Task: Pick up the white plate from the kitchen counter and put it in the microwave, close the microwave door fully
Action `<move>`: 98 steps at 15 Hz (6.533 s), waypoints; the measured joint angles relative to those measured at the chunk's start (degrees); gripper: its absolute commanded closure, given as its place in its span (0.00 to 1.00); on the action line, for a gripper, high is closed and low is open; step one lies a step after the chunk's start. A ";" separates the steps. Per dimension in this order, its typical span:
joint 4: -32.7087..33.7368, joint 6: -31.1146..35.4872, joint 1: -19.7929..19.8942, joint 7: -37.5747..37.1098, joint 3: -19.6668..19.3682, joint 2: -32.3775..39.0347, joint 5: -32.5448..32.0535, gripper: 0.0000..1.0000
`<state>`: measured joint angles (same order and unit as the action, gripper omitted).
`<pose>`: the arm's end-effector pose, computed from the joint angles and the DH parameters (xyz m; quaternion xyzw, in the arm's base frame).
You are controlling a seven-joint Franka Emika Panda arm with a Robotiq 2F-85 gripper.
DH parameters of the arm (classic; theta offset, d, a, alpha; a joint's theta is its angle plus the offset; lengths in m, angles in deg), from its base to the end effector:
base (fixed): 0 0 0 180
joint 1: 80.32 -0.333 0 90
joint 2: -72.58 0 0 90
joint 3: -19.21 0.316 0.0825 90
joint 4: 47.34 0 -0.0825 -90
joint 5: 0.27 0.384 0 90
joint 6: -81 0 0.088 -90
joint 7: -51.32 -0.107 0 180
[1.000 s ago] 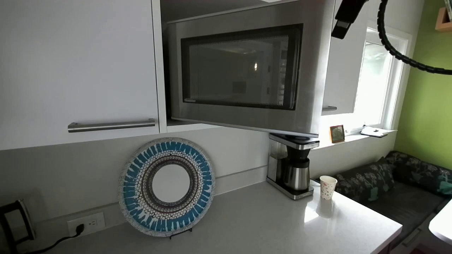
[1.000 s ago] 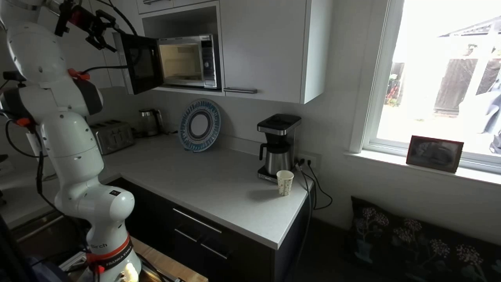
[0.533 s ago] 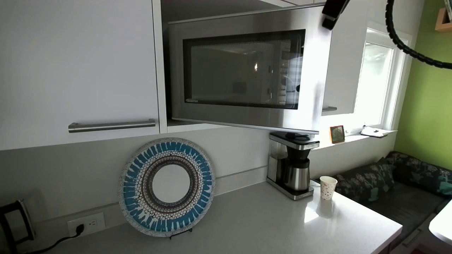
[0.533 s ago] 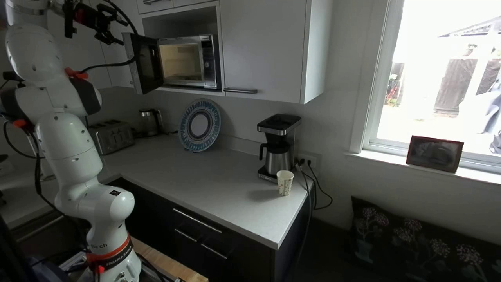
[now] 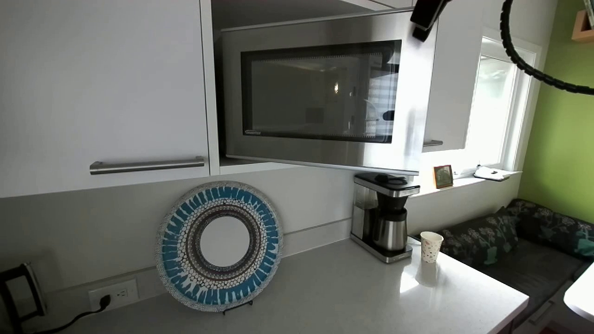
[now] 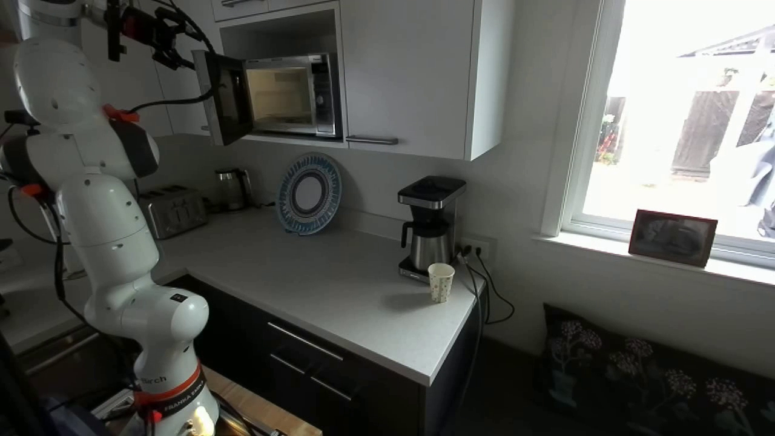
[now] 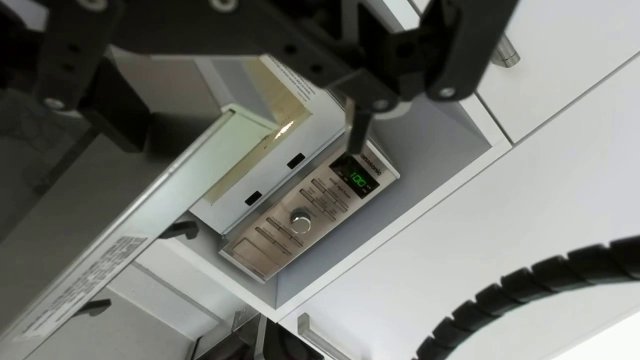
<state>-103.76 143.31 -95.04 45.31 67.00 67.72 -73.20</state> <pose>0.2520 0.2842 0.9415 0.8412 0.0934 0.3579 0.3945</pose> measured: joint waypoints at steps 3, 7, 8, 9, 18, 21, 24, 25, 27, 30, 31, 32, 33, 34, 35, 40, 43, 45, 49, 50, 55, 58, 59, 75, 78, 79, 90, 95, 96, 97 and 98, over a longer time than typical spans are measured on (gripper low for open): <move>-0.14 4.85 0.13 -1.79 -1.81 -0.12 0.06 0.00; -1.88 12.66 0.75 -6.92 -5.80 -0.60 2.25 0.00; -2.76 13.85 0.96 -8.39 -7.08 -0.99 3.35 0.00; -3.77 15.10 1.18 -9.81 -8.49 -1.51 4.76 0.00; -20.73 29.16 1.99 -22.97 -21.16 -11.39 11.05 0.00; -26.61 29.14 2.09 -27.72 -23.17 -15.26 11.08 0.00; -28.79 29.14 2.24 -29.82 -23.64 -16.69 11.08 0.00; -28.66 29.14 2.24 -29.81 -23.59 -16.61 11.08 0.00; -28.54 29.14 2.24 -29.81 -23.55 -16.37 11.08 0.00; -28.52 30.63 2.24 -29.88 -23.57 -16.14 11.08 0.00; -28.60 32.18 2.24 -30.41 -23.64 -15.87 11.10 0.00; -28.77 33.63 2.24 -31.34 -23.71 -15.57 11.17 0.00; -28.85 34.94 2.27 -32.55 -23.77 -15.13 11.14 0.00; -28.85 35.42 2.44 -33.72 -23.95 -14.91 11.14 0.00; -28.86 36.06 2.47 -34.65 -24.21 -14.70 11.39 0.00; -29.54 40.29 2.46 -38.74 -24.55 -12.56 11.79 0.51; -30.92 42.94 2.72 -41.11 -25.61 -12.04 11.44 0.73; -32.29 45.32 3.20 -43.24 -26.66 -12.06 11.07 0.89; -35.62 51.09 4.45 -47.99 -28.91 -12.10 9.67 1.00; -36.40 52.31 4.82 -49.02 -29.48 -12.11 8.97 1.00; -37.86 54.96 5.65 -49.95 -30.84 -11.96 7.92 0.99; -37.68 54.96 5.63 -49.95 -30.60 -11.97 7.92 1.00; -37.66 54.96 5.63 -49.95 -30.61 -11.96 7.92 1.00; -42.22 67.27 7.57 -73.90 -33.84 -11.31 -6.18 1.00; -43.62 70.26 7.58 -79.31 -34.93 -11.84 -8.35 1.00; -43.97 71.57 7.61 -80.72 -35.46 -11.98 -8.90 1.00; -44.39 76.48 7.80 -76.82 -38.75 -13.59 1.26 0.28; -42.51 71.23 7.67 -66.87 -38.28 -14.66 12.81 0.00; -42.28 70.75 7.68 -65.73 -38.05 -14.92 13.98 0.00; -42.16 70.65 7.68 -64.76 -37.84 -15.26 14.95 0.00; -42.13 70.66 7.67 -63.64 -37.67 -15.69 16.04 0.00</move>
<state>-145.89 213.97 -87.38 -18.33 29.33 52.03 -57.16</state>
